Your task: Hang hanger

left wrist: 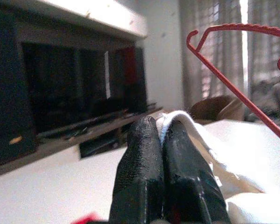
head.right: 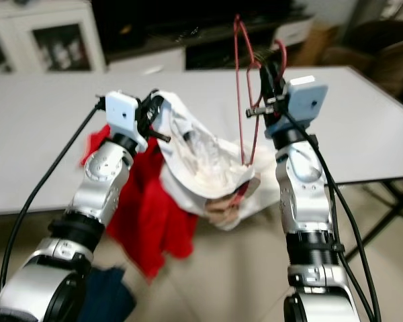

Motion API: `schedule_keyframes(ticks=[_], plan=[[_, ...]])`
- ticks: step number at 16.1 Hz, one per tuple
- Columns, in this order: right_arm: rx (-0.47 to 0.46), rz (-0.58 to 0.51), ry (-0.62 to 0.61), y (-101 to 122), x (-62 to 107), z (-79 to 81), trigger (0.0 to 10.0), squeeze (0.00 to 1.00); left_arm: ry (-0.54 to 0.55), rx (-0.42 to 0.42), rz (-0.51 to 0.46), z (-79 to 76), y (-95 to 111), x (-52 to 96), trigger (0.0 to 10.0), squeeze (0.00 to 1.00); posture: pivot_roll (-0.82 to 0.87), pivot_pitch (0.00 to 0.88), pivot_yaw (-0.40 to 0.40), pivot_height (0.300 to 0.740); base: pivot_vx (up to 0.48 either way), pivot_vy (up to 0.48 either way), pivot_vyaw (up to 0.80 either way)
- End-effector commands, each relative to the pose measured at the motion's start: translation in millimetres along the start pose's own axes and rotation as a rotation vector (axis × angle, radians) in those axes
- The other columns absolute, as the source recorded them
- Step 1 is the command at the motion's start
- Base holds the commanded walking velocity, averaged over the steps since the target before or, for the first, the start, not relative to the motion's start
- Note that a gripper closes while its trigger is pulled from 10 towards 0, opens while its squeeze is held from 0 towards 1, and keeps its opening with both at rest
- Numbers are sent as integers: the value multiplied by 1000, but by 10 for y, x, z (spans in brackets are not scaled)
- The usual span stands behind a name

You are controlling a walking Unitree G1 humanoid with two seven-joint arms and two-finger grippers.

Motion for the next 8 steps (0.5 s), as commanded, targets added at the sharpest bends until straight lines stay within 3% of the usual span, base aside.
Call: schedule_keyframes(ticks=[1, 8], plan=[[22, -6, -12, 25, -12, -42, 0, 0, -4, -11, -30, -26, 78, -49, 10000, 0, 28, 0, 13, 740, 480, 0, 0], [-10, -15, -20, 32, -34, -49, 0, 0, -9, -4, -29, -57, 72, -57, 10000, 0, 28, 0, 17, 740, 480, 0, 0]])
Point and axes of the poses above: a point about 5 cm out from each wrist's last joint towards the gripper, its own x axis pointing back from the gripper into the wrist, its own y axis along the axis of the wrist's last joint, z = x × y, the point moved 2 cm from there along -x, pointing out of the wrist towards the gripper, and after that the axes turned 3 degrees about -x, right-handed, at the moved point
